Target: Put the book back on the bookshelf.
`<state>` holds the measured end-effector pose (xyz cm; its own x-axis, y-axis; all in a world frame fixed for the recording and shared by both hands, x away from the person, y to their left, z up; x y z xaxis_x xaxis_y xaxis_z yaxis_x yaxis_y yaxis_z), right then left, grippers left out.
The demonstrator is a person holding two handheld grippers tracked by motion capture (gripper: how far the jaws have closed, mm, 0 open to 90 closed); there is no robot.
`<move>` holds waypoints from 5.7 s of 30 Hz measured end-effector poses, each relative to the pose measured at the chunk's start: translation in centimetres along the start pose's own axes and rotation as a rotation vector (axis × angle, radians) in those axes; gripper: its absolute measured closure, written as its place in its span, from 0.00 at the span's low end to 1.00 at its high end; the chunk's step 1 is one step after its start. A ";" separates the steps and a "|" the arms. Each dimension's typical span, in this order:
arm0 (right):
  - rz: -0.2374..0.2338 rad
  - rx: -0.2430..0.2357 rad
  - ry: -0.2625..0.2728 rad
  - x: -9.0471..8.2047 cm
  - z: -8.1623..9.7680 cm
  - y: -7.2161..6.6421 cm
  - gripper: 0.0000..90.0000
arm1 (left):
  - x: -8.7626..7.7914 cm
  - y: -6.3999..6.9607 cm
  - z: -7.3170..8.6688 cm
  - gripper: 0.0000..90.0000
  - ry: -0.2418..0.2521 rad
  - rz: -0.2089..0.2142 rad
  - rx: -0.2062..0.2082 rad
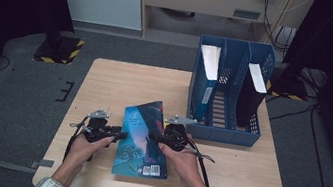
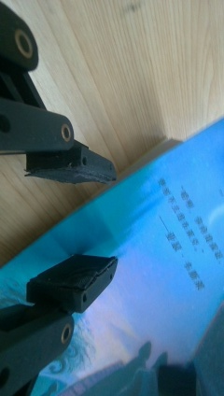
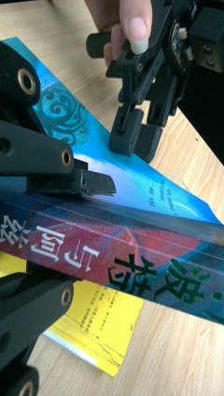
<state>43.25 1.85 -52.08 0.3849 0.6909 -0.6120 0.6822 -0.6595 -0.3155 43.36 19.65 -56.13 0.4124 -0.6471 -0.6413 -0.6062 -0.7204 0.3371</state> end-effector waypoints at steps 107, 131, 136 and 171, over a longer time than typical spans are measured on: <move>0.084 -0.113 0.092 -0.6 -8.3 1.3 0.79 | -5.1 -0.9 -8.9 0.96 -0.010 -0.141 0.156; 0.131 -0.159 0.192 0.9 -12.1 3.0 0.79 | -5.8 -2.4 -12.9 0.97 0.004 -0.204 0.190; 0.136 -0.182 0.201 0.7 -11.4 2.8 0.79 | -5.9 -1.9 -12.4 0.97 0.002 -0.205 0.206; 0.122 -0.208 0.221 -1.2 -8.2 2.3 0.75 | -6.3 1.4 -10.7 0.97 0.052 -0.199 0.261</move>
<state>49.44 1.89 -46.14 0.5819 0.6729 -0.4567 0.7264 -0.6826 -0.0801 47.25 20.04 -44.28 0.5700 -0.5169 -0.6386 -0.6614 -0.7499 0.0167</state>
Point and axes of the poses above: each handheld gripper's, and its own axes: x roughly forward along the jaws, z roughly out of its underside, y roughly to its right, the point moved 8 cm from there along x, roughly forward along the jaws, and after that the axes turned 4 degrees about -y, right-handed, at the moved point
